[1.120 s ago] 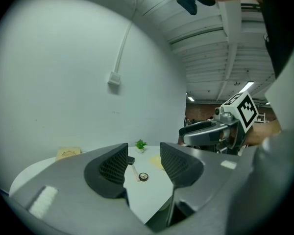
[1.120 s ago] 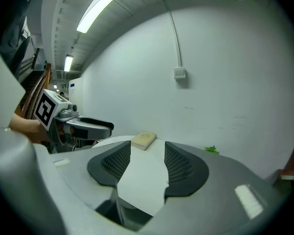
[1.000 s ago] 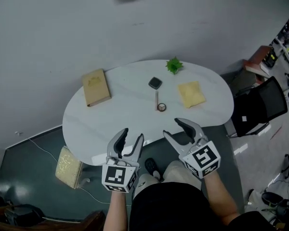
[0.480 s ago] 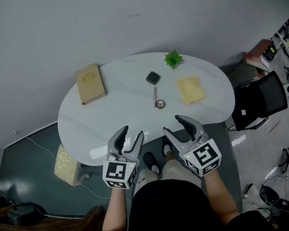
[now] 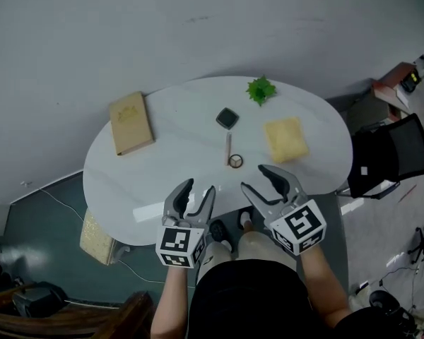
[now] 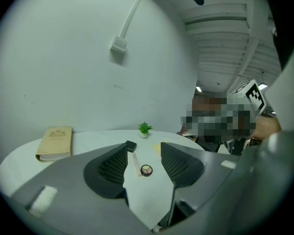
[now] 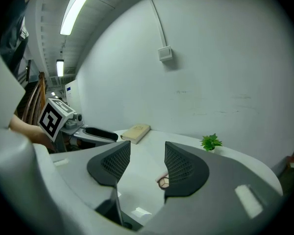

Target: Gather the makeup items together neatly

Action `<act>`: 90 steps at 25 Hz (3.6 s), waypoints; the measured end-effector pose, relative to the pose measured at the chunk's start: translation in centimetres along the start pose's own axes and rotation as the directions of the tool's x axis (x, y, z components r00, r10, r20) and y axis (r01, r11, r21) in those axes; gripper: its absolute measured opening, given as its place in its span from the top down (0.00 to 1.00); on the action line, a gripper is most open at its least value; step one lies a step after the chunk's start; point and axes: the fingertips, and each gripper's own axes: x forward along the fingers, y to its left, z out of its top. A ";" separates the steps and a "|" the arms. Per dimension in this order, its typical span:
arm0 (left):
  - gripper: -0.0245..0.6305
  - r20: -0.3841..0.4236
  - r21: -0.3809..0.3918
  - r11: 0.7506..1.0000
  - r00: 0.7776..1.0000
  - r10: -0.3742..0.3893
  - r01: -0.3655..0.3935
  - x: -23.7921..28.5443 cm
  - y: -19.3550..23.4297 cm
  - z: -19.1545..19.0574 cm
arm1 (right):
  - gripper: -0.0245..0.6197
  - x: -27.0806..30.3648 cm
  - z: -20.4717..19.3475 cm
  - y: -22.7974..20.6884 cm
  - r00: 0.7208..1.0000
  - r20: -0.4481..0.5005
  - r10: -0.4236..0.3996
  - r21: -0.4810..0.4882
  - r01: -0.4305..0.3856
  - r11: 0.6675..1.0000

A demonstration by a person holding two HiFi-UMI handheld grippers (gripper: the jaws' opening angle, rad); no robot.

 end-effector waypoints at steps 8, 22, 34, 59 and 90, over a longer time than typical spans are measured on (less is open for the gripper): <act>0.64 -0.058 -0.037 0.998 0.997 0.048 -0.050 6.4 0.5 -0.2 | 0.65 2.7 0.1 -4.8 0.996 -0.029 0.079 -0.002 -0.079 0.997; 0.65 -0.183 -0.071 0.990 0.977 0.106 -0.121 15.0 1.7 -3.7 | 0.65 6.0 -1.7 -8.8 0.971 -0.073 0.226 0.017 -0.225 0.974; 0.67 -0.278 -0.110 0.985 0.956 0.096 -0.131 20.0 1.9 -7.5 | 0.65 7.2 -3.7 -11.1 0.965 -0.113 0.238 0.044 -0.234 0.971; 0.82 -0.394 -0.058 0.995 0.917 0.055 -0.085 23.5 2.9 -12.8 | 0.65 7.8 -4.9 -10.8 0.972 -0.160 0.170 0.070 -0.161 0.985; 0.87 -0.340 -0.117 0.955 0.915 0.219 -0.272 16.0 11.0 -12.4 | 0.65 10.7 -2.7 -5.0 0.970 -0.170 0.176 0.021 -0.175 0.984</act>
